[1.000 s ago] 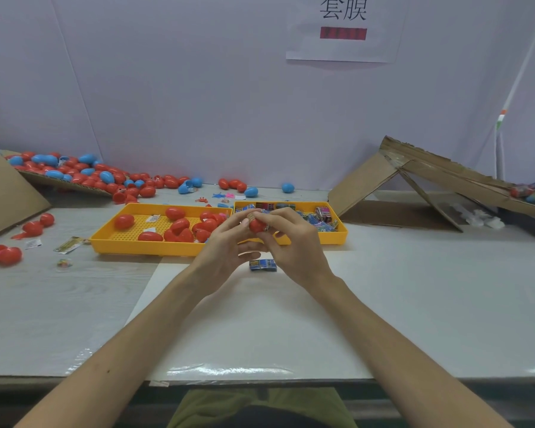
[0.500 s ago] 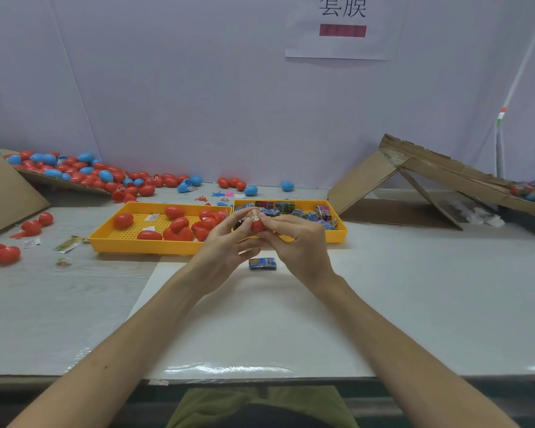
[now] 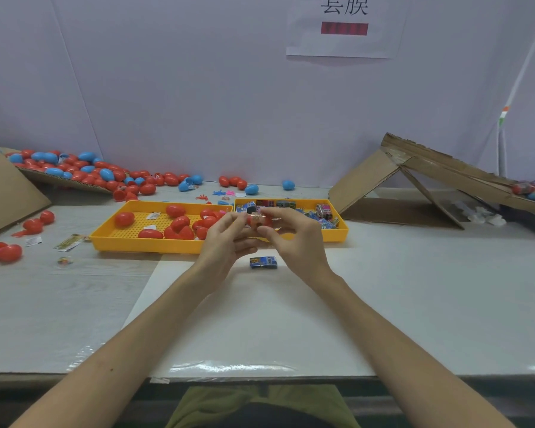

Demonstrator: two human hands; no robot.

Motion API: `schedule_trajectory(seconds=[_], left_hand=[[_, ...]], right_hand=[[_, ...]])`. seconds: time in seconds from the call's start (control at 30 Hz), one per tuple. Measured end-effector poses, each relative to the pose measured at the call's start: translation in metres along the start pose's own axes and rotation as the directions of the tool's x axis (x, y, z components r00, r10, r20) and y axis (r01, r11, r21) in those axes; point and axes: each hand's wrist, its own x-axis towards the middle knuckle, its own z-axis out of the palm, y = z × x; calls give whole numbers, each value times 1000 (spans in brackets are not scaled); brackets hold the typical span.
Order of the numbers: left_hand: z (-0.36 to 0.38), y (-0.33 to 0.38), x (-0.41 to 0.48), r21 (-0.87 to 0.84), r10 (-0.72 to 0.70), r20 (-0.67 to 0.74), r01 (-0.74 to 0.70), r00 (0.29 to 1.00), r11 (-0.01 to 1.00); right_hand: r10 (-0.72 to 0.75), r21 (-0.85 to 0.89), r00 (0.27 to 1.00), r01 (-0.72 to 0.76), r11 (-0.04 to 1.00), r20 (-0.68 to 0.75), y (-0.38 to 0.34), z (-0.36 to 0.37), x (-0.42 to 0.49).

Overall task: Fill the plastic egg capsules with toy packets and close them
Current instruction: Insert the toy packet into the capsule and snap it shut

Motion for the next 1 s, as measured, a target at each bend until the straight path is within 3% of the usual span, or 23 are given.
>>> schedule_trajectory(seconds=[0.1,0.2,0.7,1.0], left_hand=[[-1,1,0,30,17,-7,-17,1000,999],[1,2,-1,56,27,-11,-26,1000,998],[0,-1,0,146,81,11,-81,997,986],[2,-1,0,171,29,-42,-21,999,985]], right_hand=[[173,166,985,-172,971,12,-2,-3,1],[247,255,969,-240,937,5,-2,-4,2],[329,321,943,-325,890,41,1,-8,5],[334,279,940,-341,898,75,-1,-7,4]])
